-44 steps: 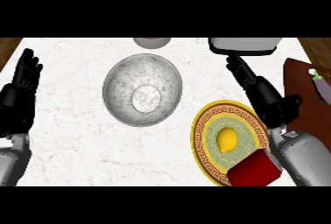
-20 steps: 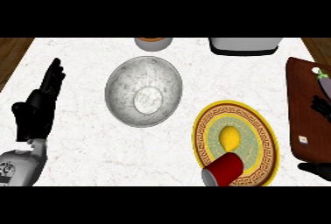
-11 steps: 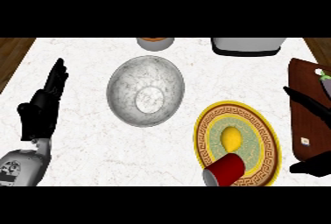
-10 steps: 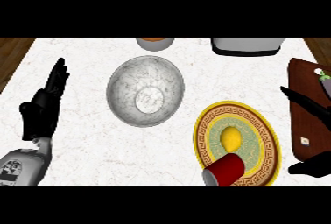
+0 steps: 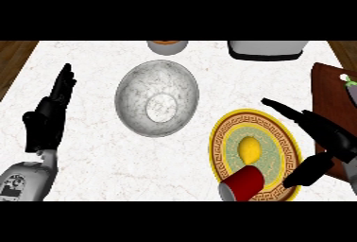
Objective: Pick the lemon from the plate and place it in the bowl
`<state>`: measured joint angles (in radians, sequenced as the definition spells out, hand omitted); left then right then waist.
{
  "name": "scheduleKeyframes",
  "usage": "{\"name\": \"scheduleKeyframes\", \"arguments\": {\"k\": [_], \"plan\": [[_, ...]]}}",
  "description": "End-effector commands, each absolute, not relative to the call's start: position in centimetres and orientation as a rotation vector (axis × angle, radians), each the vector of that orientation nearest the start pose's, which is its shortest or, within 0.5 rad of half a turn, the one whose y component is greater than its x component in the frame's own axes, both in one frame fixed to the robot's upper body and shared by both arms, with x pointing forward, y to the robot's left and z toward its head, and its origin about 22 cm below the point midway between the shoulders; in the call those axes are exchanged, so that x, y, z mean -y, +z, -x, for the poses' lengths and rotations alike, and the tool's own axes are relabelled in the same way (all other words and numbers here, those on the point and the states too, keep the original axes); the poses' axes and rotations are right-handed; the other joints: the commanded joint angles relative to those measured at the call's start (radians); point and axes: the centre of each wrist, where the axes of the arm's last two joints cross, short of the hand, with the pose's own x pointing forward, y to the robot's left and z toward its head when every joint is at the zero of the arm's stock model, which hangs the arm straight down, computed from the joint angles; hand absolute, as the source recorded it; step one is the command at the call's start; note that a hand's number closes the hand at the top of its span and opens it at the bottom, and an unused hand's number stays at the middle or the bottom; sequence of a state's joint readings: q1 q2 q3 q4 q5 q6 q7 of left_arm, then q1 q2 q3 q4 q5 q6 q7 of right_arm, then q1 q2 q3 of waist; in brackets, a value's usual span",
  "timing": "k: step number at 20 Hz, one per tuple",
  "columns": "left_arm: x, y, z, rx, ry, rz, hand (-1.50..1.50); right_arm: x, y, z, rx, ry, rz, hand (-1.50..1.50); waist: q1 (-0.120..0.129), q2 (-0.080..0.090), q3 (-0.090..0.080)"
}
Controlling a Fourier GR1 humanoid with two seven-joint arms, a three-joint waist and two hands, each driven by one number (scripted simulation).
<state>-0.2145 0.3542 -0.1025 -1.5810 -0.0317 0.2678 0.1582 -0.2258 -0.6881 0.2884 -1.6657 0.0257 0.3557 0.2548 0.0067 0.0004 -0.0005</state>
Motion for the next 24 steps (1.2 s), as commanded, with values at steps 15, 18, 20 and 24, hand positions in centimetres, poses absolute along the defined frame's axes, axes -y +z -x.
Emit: {"name": "scheduleKeyframes", "arguments": {"k": [15, 18, 20, 24], "plan": [[-26.1, 7.5, -29.6, 1.645, -0.146, -0.375, 0.00, 24.3, 2.4, -28.5, 1.032, 1.190, 0.285, -1.50, -0.007, 0.000, 0.001], [-27.9, 8.7, -30.3, 1.647, -0.149, -0.400, 0.00, 23.5, 3.3, -29.2, 1.048, 1.172, 0.258, -1.50, -0.008, 0.000, 0.000], [-26.6, 8.1, -30.5, 1.648, -0.157, -0.400, 0.00, 23.8, 1.9, -29.7, 1.056, 1.201, 0.273, -1.50, -0.006, 0.000, 0.001], [-27.8, 6.5, -30.4, 1.651, -0.176, -0.389, 0.00, 22.9, 0.4, -31.1, 1.055, 1.174, 0.238, -1.50, -0.004, 0.002, 0.001]]}}
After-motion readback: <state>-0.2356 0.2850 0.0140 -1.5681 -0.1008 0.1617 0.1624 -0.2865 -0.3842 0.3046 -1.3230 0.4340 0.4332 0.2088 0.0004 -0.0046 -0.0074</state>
